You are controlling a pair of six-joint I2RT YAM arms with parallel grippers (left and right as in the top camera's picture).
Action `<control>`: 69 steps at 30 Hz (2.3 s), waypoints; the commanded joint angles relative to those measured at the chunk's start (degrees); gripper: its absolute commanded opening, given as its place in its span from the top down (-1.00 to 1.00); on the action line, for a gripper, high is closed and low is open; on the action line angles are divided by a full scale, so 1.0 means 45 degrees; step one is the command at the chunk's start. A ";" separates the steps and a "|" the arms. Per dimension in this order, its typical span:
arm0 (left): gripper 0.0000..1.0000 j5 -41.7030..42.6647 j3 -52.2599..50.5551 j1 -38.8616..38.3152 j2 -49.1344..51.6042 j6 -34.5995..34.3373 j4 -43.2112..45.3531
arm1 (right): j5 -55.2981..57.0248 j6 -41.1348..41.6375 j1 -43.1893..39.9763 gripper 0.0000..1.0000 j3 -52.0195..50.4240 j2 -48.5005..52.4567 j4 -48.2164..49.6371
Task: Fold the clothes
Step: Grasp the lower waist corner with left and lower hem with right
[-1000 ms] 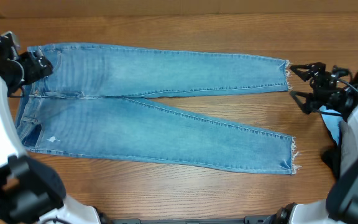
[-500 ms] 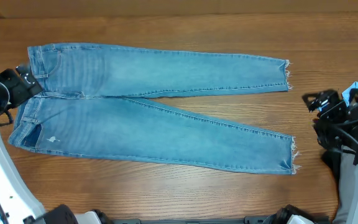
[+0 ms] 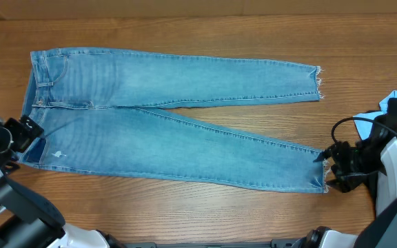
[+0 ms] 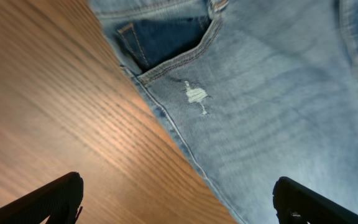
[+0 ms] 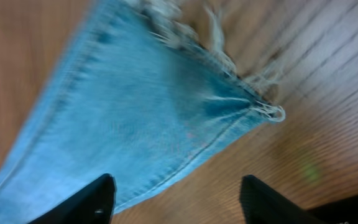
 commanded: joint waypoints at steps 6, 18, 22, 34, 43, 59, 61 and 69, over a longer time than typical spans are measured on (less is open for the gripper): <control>-1.00 0.0345 -0.0544 0.0000 0.0568 -0.0272 0.0806 | 0.0233 0.1039 -0.0024 -0.01 -0.1749 0.0199 0.0636; -1.00 0.0316 -0.0544 0.0000 0.0583 -0.0272 0.1083 | 0.0738 0.2254 -0.0024 0.54 -0.3900 0.0199 0.3876; -1.00 0.0282 -0.0544 0.0000 0.0583 -0.0272 0.1064 | 0.1229 0.2244 -0.0039 0.92 -0.3857 0.0194 0.3963; -1.00 0.0243 -0.0544 0.0238 0.0583 -0.0272 0.0699 | 0.1316 0.0923 -0.0034 0.92 -0.1749 -0.0092 0.2594; -1.00 0.0248 -0.0549 0.0257 0.0583 -0.0272 0.0699 | 0.1948 0.0923 -0.0272 -0.05 -0.2176 -0.0112 0.2822; -1.00 0.0248 -0.0549 0.0257 0.0583 -0.0330 0.0908 | -0.0107 -0.0049 -0.0942 0.54 -0.3915 -0.0058 0.6329; -1.00 0.0248 -0.0544 0.0257 0.0583 -0.0325 0.0903 | -0.0175 -0.0209 -0.0942 0.87 -0.3827 -0.0058 0.6319; -1.00 0.0321 -0.0544 0.0262 0.0583 -0.0457 0.0850 | -0.0136 -0.1341 -0.0957 0.92 -0.1996 -0.0452 0.3755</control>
